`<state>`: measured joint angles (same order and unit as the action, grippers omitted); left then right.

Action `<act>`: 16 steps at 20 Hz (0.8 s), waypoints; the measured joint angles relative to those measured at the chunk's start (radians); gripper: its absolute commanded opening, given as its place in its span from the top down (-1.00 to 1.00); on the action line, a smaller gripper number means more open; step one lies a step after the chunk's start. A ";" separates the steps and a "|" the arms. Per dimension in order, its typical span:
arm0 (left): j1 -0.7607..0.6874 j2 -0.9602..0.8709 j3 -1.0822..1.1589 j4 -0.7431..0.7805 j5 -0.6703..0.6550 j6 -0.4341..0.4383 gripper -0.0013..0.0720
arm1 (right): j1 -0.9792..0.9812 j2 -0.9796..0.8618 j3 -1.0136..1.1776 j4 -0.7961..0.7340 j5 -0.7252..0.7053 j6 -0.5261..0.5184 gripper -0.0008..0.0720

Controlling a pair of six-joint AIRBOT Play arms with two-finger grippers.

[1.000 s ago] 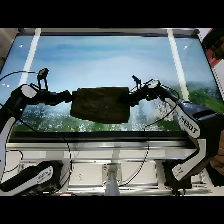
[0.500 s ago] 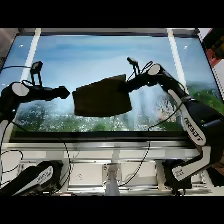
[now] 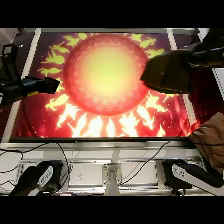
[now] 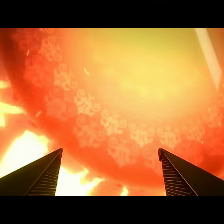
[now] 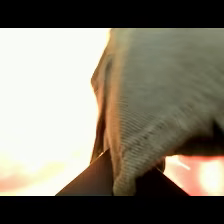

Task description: Fold the clothes and pants, and hang the long-sleeved shirts on hangers.

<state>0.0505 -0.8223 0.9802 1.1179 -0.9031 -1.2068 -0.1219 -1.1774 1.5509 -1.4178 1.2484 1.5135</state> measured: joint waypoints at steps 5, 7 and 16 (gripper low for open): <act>0.000 0.026 0.001 0.000 0.001 0.003 -0.91 | -0.351 0.153 0.002 -0.180 0.162 -0.016 0.92; 0.000 0.029 0.001 0.000 0.001 0.003 -0.92 | -0.486 0.173 0.002 -0.203 0.224 -0.071 0.92; 0.000 0.032 0.000 0.000 0.001 0.003 -0.91 | -0.954 0.183 -0.125 -0.242 0.343 -0.141 0.92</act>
<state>0.0505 -0.7906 0.9806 1.1183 -0.9020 -1.2037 -1.0763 -0.9939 1.4258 -1.6600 1.5909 1.3724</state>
